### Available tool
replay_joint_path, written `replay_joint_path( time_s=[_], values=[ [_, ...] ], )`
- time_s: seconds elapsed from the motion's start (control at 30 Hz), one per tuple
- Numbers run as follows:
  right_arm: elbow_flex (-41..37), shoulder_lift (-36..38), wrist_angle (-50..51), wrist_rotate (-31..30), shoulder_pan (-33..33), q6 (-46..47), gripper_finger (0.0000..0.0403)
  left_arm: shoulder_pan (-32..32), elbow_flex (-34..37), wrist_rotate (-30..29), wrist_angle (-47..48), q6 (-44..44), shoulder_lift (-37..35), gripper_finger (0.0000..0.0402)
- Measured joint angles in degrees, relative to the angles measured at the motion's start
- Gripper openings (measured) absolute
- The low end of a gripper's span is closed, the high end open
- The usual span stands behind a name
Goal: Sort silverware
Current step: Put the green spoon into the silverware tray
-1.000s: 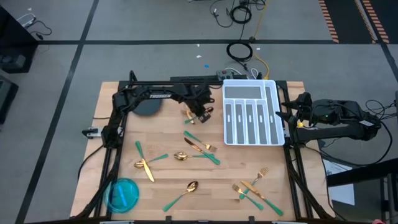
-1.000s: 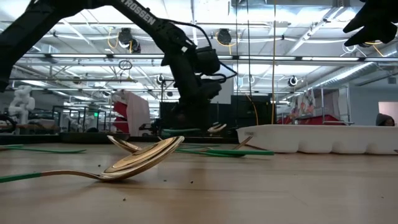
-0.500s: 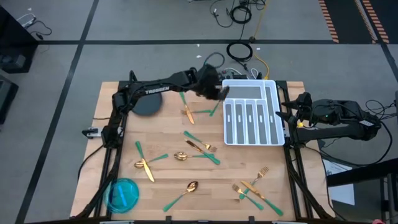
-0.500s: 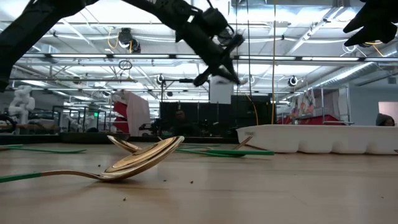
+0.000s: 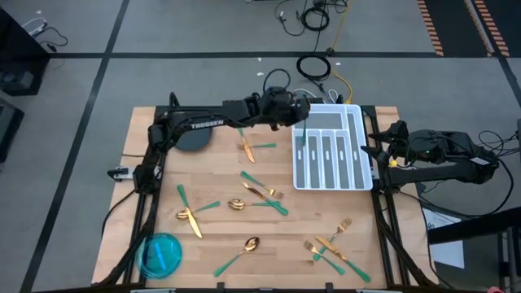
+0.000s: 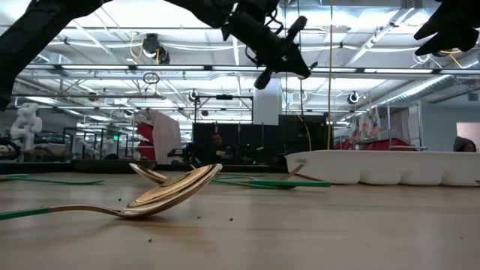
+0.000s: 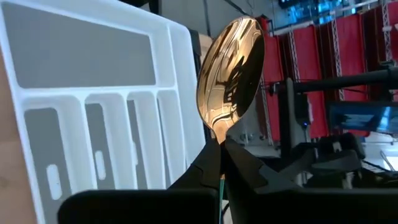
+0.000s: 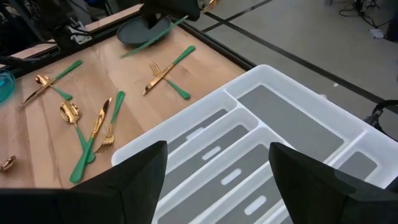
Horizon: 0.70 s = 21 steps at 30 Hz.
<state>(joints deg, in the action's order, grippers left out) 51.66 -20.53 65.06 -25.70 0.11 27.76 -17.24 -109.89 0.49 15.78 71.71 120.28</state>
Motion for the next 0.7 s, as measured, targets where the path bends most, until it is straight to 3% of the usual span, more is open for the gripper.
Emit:
replay_joint_path(
  time_s=[0.3,0.43,0.7],
  values=[
    [0.0,0.0,-0.1,-0.1,0.0,0.2,0.0279,3.1,0.0,-4.7,-1.0,1.5,2.1,0.0007],
    [0.0,0.0,-0.1,-0.1,0.0,0.3,0.0279,3.7,0.0,-5.5,3.0,0.0,2.8,0.0007],
    [0.0,0.0,-0.1,0.1,0.0,0.1,0.0279,6.4,0.0,-13.0,6.1,1.0,4.5,0.0007]
  ],
)
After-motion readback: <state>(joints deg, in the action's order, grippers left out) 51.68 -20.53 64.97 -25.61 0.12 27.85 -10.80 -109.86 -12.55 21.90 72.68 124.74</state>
